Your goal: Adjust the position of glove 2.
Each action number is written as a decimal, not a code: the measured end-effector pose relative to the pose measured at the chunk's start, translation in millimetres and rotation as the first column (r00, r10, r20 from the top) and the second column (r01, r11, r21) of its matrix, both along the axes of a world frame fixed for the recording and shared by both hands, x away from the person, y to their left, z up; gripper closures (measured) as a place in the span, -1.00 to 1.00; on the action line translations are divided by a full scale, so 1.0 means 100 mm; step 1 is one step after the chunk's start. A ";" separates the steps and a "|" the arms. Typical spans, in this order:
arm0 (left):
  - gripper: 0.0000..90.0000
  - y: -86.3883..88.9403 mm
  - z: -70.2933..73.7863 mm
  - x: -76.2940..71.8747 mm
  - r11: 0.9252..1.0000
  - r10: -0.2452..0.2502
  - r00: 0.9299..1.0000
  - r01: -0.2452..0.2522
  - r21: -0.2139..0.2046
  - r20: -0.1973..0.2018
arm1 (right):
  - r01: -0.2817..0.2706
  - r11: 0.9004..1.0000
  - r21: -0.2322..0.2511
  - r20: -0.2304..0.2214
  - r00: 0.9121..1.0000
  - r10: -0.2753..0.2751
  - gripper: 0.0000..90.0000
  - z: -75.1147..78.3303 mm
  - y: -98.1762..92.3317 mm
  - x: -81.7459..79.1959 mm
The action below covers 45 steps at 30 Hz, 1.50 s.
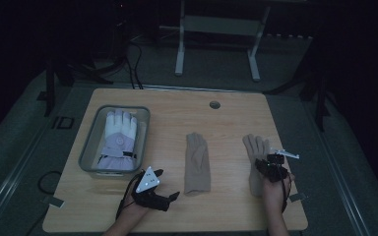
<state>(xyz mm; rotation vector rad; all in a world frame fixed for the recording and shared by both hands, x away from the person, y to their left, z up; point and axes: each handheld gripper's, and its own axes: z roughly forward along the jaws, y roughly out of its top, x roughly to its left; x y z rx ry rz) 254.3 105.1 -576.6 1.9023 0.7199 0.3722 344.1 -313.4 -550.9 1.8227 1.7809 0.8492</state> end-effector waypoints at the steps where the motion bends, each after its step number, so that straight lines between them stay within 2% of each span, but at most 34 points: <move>1: -0.93 0.00 0.00 0.00 1.000 0.000 1.000 0.000 -0.001 0.000 | -0.010 1.000 -0.006 0.001 1.000 0.010 0.52 0.00 0.01 0.00; 5: -0.93 0.00 0.00 0.00 1.000 -0.001 1.000 0.001 -0.003 -0.002 | -0.032 0.999 0.011 -0.002 0.999 0.032 0.29 0.03 0.00 -0.01; 6: -0.93 0.00 0.00 0.00 1.000 -0.001 1.000 0.001 -0.003 -0.002 | -0.049 0.999 0.005 0.009 0.999 0.049 0.23 0.05 0.00 -0.02; 9: -0.93 0.01 0.00 0.00 1.000 -0.002 1.000 0.002 -0.007 -0.003 | -0.147 0.989 -0.030 0.036 0.988 0.148 0.11 0.13 0.00 -0.03; 11: -0.93 0.01 0.00 0.01 1.000 -0.003 1.000 0.003 -0.008 -0.005 | -0.201 0.979 -0.043 0.061 0.977 0.204 0.11 0.17 -0.02 -0.03; 13: -0.93 0.01 0.00 0.00 1.000 -0.002 1.000 0.001 -0.010 -0.003 | -0.259 0.964 -0.054 0.098 0.960 0.264 0.08 0.22 -0.06 -0.03; 16: -0.93 0.01 0.00 0.00 1.000 -0.008 1.000 0.008 -0.010 -0.005 | -0.317 0.948 -0.037 0.126 0.939 0.319 0.07 0.29 -0.17 0.00; 18: -0.93 0.01 0.00 0.00 1.000 -0.009 1.000 0.008 -0.015 -0.005 | -0.362 0.931 -0.039 0.134 0.922 0.364 0.03 0.34 -0.22 0.03; 19: -0.93 0.01 0.00 0.01 1.000 -0.010 1.000 0.010 -0.016 -0.006 | -0.382 0.922 -0.060 0.144 0.911 0.387 0.03 0.37 -0.25 0.04; 23: -0.93 0.01 0.00 0.01 1.000 -0.010 1.000 0.010 -0.019 -0.011 | -0.434 0.894 -0.111 0.121 0.887 0.445 0.06 0.41 -0.33 0.12; 26: -0.93 0.01 0.00 0.01 1.000 -0.010 1.000 0.010 -0.017 -0.010 | -0.471 0.870 -0.143 0.087 0.870 0.485 0.06 0.36 -0.37 0.16; 28: -0.93 0.01 0.00 0.01 1.000 -0.012 1.000 0.012 -0.019 -0.010 | -0.488 0.861 -0.143 0.064 0.864 0.500 0.04 0.29 -0.38 0.18; 29: -0.93 0.02 0.00 0.01 1.000 -0.012 1.000 0.012 -0.023 -0.009 | -0.486 0.861 -0.151 0.053 0.865 0.498 0.04 0.25 -0.39 0.19; 30: -0.93 0.02 0.00 0.00 1.000 -0.011 1.000 0.011 -0.023 -0.008 | -0.474 0.868 -0.146 0.048 0.873 0.484 0.04 0.21 -0.40 0.19; 32: -0.93 0.01 0.00 0.00 1.000 -0.012 1.000 0.012 -0.019 -0.005 | -0.470 0.875 -0.114 0.067 0.875 0.479 0.04 0.14 -0.40 0.19; 34: -0.93 0.01 0.00 0.00 1.000 -0.012 1.000 0.012 -0.018 -0.003 | -0.476 0.871 -0.120 0.056 0.873 0.484 0.05 0.08 -0.38 0.20; 36: -0.93 0.01 0.00 0.00 1.000 -0.010 1.000 0.010 -0.021 -0.004 | -0.484 0.861 -0.154 0.033 0.869 0.495 0.07 -0.02 -0.36 0.21; 40: -0.93 0.02 0.00 0.00 1.000 -0.015 1.000 0.015 -0.020 -0.002 | -0.470 0.866 -0.170 0.069 0.871 0.486 0.25 -0.08 -0.35 0.16; 43: -0.93 0.02 0.00 0.00 1.000 -0.012 1.000 0.012 -0.020 0.000 | -0.440 0.880 -0.180 0.062 0.887 0.457 0.56 -0.07 -0.34 0.15; 45: -0.93 0.01 0.00 0.00 1.000 -0.012 1.000 0.012 -0.017 0.001 | -0.416 0.891 -0.183 0.049 0.901 0.431 0.64 -0.05 -0.32 0.16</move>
